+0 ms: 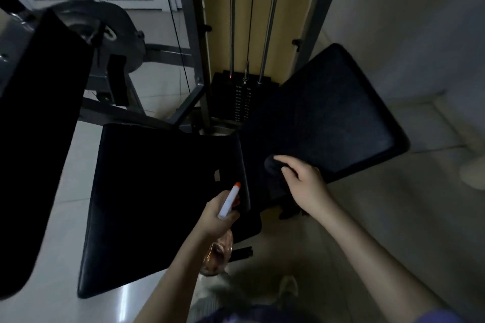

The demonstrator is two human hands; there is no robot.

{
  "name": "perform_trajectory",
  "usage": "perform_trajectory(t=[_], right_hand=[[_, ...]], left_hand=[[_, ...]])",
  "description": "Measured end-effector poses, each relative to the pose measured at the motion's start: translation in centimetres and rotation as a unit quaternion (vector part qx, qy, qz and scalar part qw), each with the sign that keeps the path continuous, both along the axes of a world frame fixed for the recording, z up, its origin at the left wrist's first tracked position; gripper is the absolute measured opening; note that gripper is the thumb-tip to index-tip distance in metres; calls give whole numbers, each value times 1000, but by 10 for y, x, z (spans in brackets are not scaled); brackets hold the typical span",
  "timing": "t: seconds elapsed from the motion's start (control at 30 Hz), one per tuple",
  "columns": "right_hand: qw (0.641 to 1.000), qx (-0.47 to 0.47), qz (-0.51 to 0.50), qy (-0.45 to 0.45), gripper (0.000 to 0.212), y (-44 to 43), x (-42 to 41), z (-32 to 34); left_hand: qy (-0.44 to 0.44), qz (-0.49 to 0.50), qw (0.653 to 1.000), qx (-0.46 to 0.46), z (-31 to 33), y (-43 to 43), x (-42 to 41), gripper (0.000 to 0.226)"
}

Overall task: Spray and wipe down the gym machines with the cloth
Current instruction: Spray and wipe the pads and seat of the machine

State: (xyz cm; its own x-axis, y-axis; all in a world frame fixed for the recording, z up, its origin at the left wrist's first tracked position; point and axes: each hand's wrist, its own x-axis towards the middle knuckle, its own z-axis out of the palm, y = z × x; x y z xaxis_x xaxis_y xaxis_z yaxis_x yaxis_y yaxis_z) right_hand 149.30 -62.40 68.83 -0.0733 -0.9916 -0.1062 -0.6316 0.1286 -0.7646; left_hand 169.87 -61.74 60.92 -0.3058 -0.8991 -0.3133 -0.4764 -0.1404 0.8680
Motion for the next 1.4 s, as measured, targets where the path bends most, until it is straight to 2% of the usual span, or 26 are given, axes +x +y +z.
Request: perform_trajectory(t=[0.23,0.4,0.6,0.7,0.77,0.9,1.0,1.2,1.4], right_hand=[[995,-72,19,-73,32,28,-72,62],[991,-125,24,-52,33,39,-120,97],[978,-199,-63,6,34,22,-155,115],[978,-168,-121,-19,38,8,-153,93],[982,-142,-122,-25,39,7,-147,71],[986,-134,-100,-26,38,1,-159,61],[991,-115,-60,-23,37,-9,-173,65],[993,-93,-32,-59,37,-37,-180,70],[989,-115,43,-86,39,-54,-193,62]], left_hand=[[49,73,996,-13,15,59,-68,31],[80,76,993,-42,30,94,-114,44],[80,43,994,-69,45,101,-147,37],[88,17,992,-93,48,94,-157,26],[93,22,991,-96,51,90,-163,26],[115,13,987,-112,59,83,-177,32],[90,8,989,-120,63,81,-185,38],[42,-13,985,-168,84,79,-207,33],[6,12,985,-170,94,68,-245,23]])
